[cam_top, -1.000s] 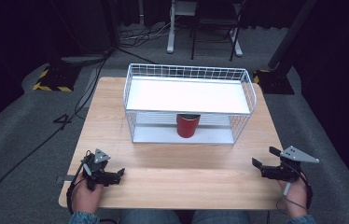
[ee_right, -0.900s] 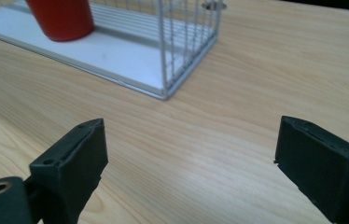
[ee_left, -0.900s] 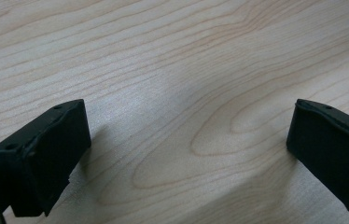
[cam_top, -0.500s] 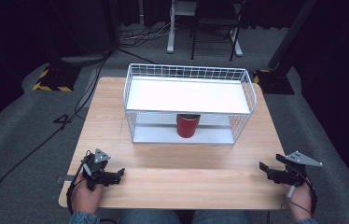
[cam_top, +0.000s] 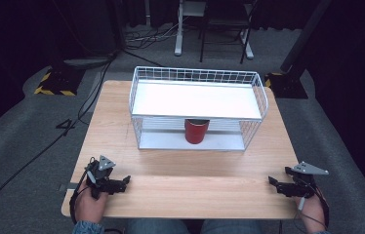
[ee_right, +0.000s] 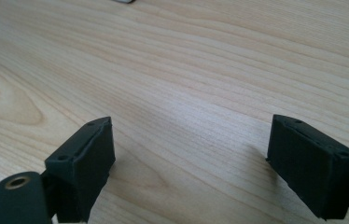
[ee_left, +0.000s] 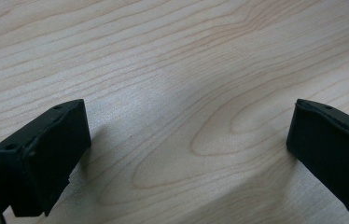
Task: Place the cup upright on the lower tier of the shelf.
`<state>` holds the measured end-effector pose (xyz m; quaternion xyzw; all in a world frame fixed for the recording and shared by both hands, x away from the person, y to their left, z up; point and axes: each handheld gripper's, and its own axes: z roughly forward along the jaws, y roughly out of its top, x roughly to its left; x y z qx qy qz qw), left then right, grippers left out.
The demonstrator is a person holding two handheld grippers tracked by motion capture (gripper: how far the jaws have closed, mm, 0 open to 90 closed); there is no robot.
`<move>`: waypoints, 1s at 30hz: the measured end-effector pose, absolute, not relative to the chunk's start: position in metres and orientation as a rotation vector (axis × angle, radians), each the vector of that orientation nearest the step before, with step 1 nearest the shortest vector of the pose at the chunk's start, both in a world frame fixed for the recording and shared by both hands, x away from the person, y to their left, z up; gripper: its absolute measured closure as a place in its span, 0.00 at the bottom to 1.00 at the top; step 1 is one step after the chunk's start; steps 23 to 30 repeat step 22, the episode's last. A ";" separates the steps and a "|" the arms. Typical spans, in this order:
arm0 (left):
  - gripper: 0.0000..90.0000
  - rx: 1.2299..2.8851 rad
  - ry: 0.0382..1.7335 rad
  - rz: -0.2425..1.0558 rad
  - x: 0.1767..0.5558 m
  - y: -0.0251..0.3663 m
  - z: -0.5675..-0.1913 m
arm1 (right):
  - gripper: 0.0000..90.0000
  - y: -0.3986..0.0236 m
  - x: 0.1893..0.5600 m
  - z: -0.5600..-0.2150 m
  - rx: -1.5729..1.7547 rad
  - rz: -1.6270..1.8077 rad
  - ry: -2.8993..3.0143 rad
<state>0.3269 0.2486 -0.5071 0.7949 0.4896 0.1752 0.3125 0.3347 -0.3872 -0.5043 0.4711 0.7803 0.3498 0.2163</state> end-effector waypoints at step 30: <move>0.00 2.099 1.292 0.463 0.327 0.249 -0.507 | 0.11 -0.374 0.329 -0.506 1.331 0.939 2.173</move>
